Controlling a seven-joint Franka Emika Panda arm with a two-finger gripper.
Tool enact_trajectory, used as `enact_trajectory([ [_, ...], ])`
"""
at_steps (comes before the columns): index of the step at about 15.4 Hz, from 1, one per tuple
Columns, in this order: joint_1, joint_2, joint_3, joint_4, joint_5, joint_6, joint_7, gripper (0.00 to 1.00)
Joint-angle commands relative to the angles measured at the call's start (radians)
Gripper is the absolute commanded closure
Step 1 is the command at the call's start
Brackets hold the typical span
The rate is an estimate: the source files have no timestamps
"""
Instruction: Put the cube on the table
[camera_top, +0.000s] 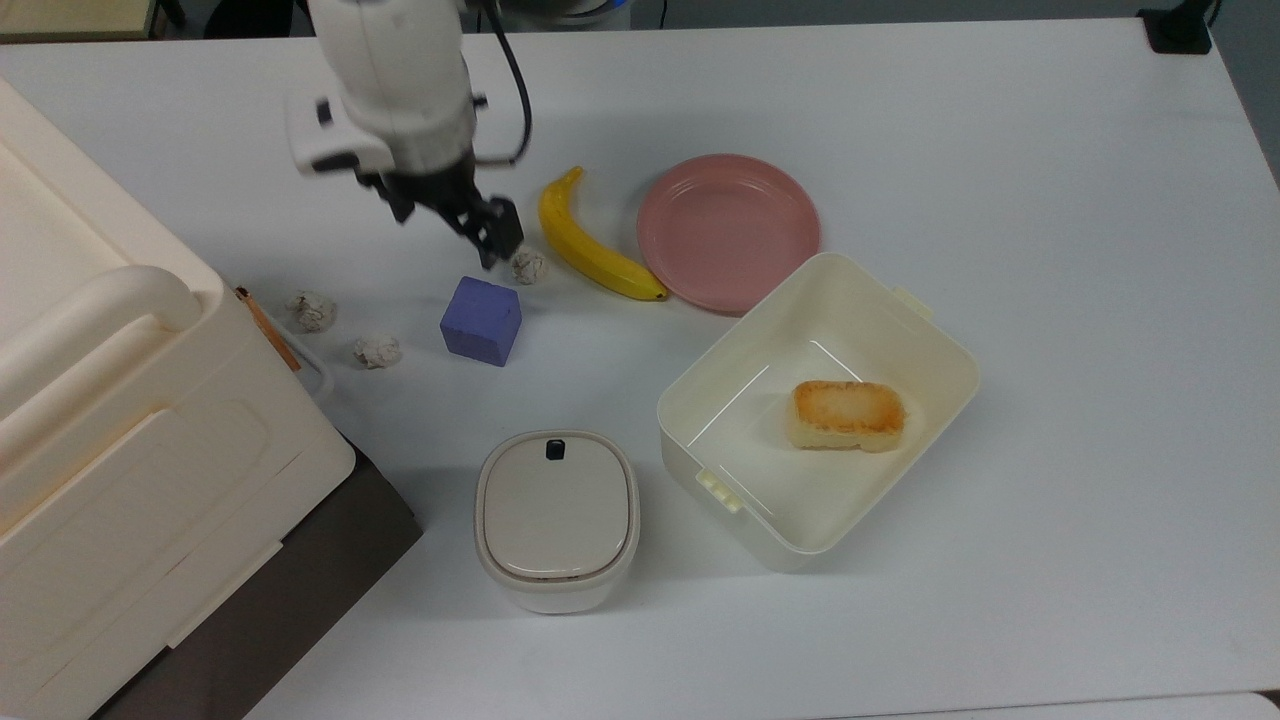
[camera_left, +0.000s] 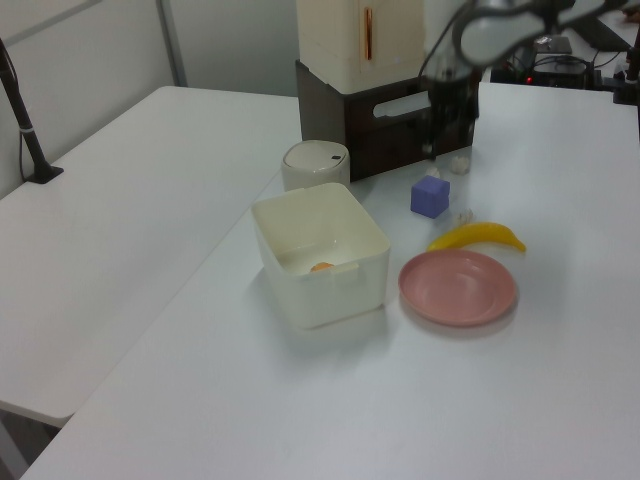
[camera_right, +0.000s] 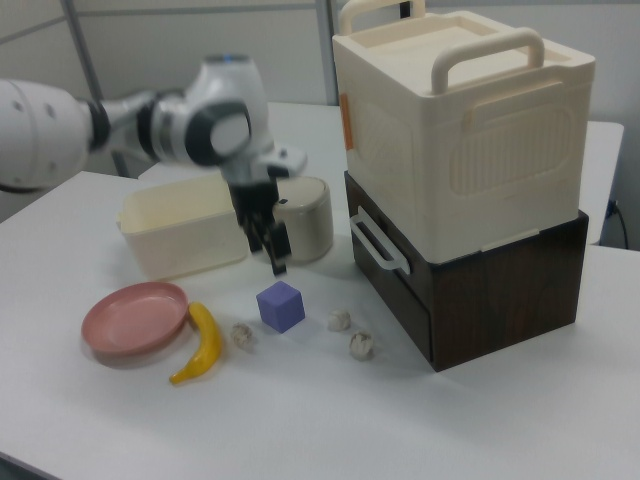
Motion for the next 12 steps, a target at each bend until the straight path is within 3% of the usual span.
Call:
enact_trajectory([
  [1, -0.024, -0.100, -0.009, 0.118, 0.086, -0.194, -0.002, 0.00],
  [3, -0.020, -0.190, -0.041, 0.111, 0.090, -0.202, -0.010, 0.00],
  [5, 0.026, -0.247, -0.128, 0.103, 0.098, -0.203, -0.035, 0.00],
  [8, 0.170, -0.300, -0.296, 0.106, 0.101, -0.211, -0.041, 0.00],
  [9, 0.202, -0.301, -0.332, 0.112, 0.100, -0.217, -0.041, 0.00],
  [12, 0.213, -0.300, -0.349, 0.136, 0.103, -0.220, -0.085, 0.00],
])
